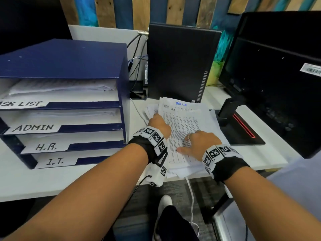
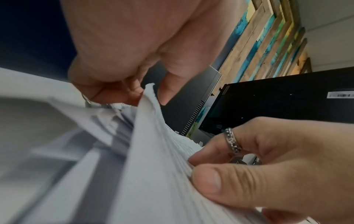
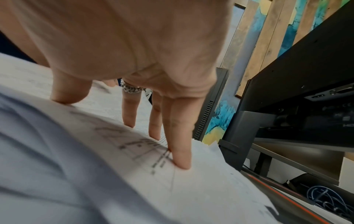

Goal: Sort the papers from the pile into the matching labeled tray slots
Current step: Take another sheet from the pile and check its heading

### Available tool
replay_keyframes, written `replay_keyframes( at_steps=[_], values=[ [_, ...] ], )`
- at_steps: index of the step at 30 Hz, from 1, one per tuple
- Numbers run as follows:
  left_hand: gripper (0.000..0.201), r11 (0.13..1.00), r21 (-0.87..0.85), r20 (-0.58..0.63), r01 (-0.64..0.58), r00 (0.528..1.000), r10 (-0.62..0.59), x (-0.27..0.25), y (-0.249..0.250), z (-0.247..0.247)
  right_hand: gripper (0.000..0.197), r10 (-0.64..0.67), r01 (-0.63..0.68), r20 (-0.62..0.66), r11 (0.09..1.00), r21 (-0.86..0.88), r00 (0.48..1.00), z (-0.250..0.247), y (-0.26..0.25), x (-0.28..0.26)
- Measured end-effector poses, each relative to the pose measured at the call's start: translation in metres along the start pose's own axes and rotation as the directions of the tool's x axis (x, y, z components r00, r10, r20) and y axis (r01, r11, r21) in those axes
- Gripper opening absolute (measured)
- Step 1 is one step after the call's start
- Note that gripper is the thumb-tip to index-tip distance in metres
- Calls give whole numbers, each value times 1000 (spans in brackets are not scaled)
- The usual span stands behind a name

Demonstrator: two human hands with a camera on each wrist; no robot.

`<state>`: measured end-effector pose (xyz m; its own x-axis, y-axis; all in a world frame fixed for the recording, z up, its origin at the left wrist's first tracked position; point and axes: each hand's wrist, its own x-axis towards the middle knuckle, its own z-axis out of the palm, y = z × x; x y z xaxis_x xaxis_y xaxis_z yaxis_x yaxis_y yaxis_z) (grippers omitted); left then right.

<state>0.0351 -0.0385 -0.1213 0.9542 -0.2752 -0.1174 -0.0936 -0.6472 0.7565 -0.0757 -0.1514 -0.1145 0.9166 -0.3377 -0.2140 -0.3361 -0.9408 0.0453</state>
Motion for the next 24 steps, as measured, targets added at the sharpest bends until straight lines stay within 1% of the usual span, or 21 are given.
replay_keyframes(
  at_steps=[1, 3, 5, 6, 7, 10, 12, 14, 18, 21, 24],
  values=[
    [36, 1000, -13, -12, 1, 1000, -2, 0, 0, 0, 68, -3, 3, 3, 1000, -2, 1000, 1, 0, 0],
    [31, 999, -16, -11, -44, 999, 44, -1, 1, 4, 67, -8, 8, 8, 1000, -8, 1000, 1, 0, 0],
    [20, 995, 27, 12, -96, 995, 95, -5, 2, 12, 66, -10, 10, 8, 1000, -13, 1000, 1, -1, 2],
    [18, 992, 61, 14, -114, 993, 113, -5, 3, 17, 65, -15, 15, 8, 1000, -19, 1000, 0, -1, 2],
    [19, 989, 102, 19, -110, 994, 109, -6, 5, 21, 64, -20, 21, 7, 1000, -23, 1000, 0, -1, 4],
    [24, 979, 203, 31, -21, 999, 15, -1, 10, 29, 64, -28, 28, 8, 999, -28, 1000, 0, -2, 6],
    [18, 977, 209, 44, 26, 998, -36, 6, 10, 32, 65, -23, 23, 4, 999, -31, 1000, 0, -2, 6],
    [15, 979, 201, 48, 36, 998, -46, 9, 12, 31, 65, -24, 24, 2, 999, -27, 1000, 0, -2, 7],
    [23, 976, 211, -6, 49, 999, -49, 12, 13, 26, 67, -29, 29, 12, 999, -30, 1000, -1, -2, 10],
    [24, 976, 216, 4, 2, 1000, -3, 11, 16, 26, 65, -29, 30, 10, 998, -48, 1000, -2, -3, 11],
    [31, 977, 194, -50, -90, 994, 101, 6, 21, 27, 65, -28, 28, -10, 997, -66, 1000, -1, -4, 11]
  ],
)
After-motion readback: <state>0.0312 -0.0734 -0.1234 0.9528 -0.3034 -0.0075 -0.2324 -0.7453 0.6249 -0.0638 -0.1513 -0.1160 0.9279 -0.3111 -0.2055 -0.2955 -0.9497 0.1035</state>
